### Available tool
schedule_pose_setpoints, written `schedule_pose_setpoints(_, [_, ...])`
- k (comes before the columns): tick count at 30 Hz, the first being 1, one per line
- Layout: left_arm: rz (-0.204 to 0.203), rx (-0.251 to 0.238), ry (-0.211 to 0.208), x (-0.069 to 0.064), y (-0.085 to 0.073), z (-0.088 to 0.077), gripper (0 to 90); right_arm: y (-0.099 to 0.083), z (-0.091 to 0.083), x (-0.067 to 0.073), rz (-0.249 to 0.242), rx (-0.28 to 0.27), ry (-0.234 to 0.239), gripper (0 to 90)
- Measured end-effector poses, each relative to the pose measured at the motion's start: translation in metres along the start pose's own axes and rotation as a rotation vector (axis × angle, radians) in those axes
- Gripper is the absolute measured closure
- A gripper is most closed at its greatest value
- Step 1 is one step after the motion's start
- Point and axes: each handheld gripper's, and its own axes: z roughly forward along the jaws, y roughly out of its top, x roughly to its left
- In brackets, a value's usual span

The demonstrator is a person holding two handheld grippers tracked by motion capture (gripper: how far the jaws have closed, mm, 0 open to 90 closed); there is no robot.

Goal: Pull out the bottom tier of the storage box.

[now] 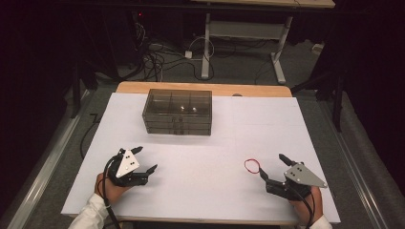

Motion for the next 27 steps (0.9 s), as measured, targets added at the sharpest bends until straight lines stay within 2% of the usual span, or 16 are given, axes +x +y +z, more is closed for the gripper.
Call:
schedule_pose_setpoints(6, [0.029,0.022,0.010,-0.0034,0.0004,0.0017,19.7,-0.0012,-0.0019,-0.0049,0.020,-0.011,-0.005,19.4])
schedule_pose_setpoints(9, [0.022,0.017,0.008,-0.0025,0.0003,0.0007,19.7,0.0000,-0.0021,-0.0043,0.014,-0.014,-0.010,19.4])
schedule_pose_setpoints(12, [0.043,0.023,0.011,-0.0034,0.0006,0.0012,19.7,0.0003,-0.0005,-0.0027,0.003,-0.006,-0.009,19.4])
schedule_pose_setpoints(21, [0.048,0.015,0.023,-0.0045,0.0030,0.0001,19.7,-0.0008,0.0035,0.0006,-0.019,0.010,-0.002,19.4])
schedule_pose_setpoints(27, [0.055,0.022,0.028,-0.0037,0.0067,0.0046,19.7,-0.0022,0.0048,-0.0007,-0.009,0.020,0.001,19.5])
